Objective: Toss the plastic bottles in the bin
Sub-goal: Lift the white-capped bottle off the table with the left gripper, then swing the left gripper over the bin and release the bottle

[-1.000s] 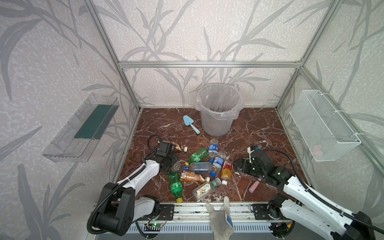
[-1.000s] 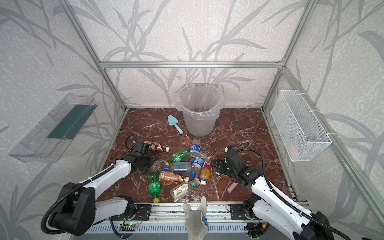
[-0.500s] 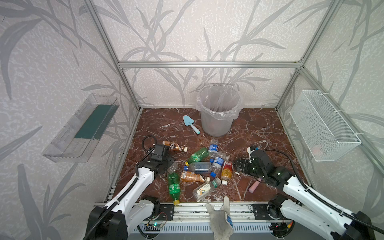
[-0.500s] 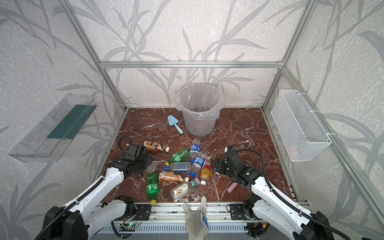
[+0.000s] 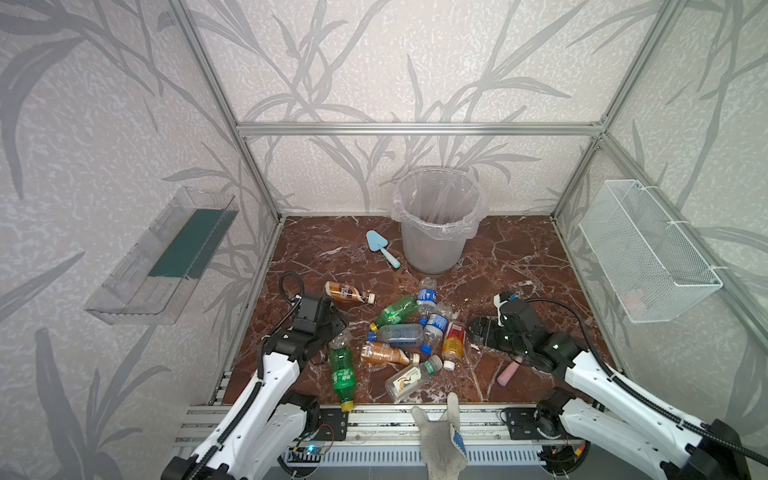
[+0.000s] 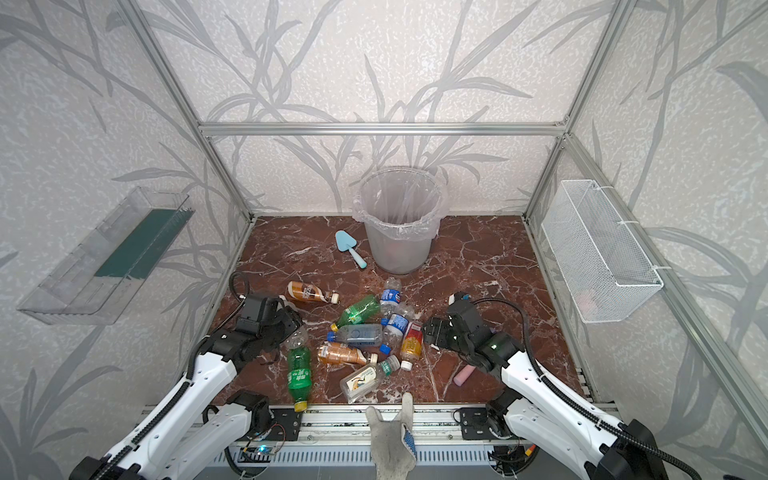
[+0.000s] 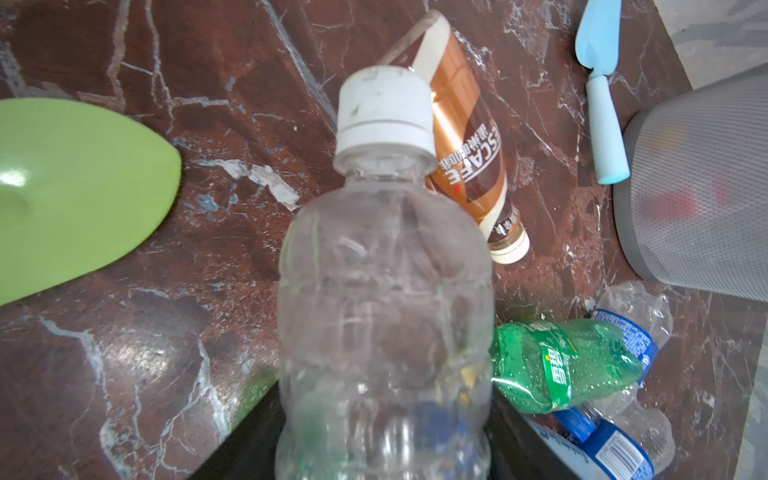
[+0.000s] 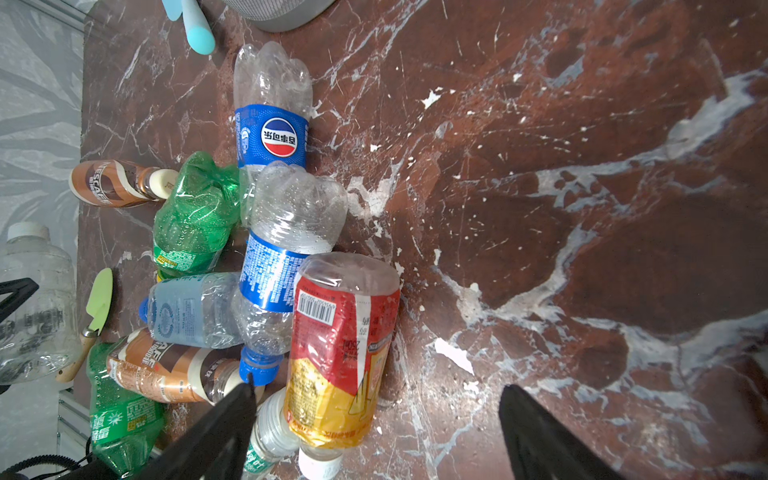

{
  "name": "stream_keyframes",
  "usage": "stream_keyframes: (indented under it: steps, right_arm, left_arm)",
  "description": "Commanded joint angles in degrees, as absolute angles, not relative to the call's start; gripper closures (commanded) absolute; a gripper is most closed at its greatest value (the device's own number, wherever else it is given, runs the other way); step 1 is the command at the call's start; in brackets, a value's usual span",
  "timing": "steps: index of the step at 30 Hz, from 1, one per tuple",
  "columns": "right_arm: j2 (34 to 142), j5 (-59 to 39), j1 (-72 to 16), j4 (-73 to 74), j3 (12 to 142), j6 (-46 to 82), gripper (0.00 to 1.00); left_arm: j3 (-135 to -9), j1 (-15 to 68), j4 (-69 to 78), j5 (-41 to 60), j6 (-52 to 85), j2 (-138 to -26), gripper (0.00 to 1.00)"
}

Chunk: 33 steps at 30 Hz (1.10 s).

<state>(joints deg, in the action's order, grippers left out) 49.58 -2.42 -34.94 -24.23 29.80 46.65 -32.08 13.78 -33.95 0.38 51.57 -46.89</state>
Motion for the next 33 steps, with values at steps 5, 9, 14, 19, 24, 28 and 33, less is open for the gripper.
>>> stream_keyframes:
  steps: [5,9,14,19,24,28,33]
  right_arm:
    - [50.3,-2.0,-35.2,-24.2,29.4,45.8,0.08]
    - [50.3,-1.9,-35.2,-23.8,29.2,45.9,0.09]
    - [50.6,-2.1,-35.2,-23.3,28.7,45.9,0.09]
    - [50.6,-1.9,-35.2,-23.2,28.9,46.0,0.09]
    - [49.6,-1.4,-34.9,-24.6,30.3,45.8,0.1]
    - [48.2,-0.9,-34.4,-27.8,33.0,45.1,0.1]
    - [45.3,1.1,-33.7,-32.4,35.5,44.2,0.1]
  left_arm:
    - [-30.7,13.8,-32.9,5.5,46.2,-45.0,0.38]
    - [-31.2,13.9,-32.8,7.7,44.6,-45.2,0.44]
    - [-32.0,14.1,-32.6,10.1,42.1,-45.8,0.46]
    - [-36.3,15.5,-29.7,12.5,40.7,-48.6,0.47]
    - [-59.3,20.0,-23.6,15.8,38.2,-62.6,0.46]
    - [-94.9,22.6,-23.6,22.0,37.8,-83.9,0.38]
    - [-142.7,22.8,-49.2,23.7,35.9,-108.2,0.12]
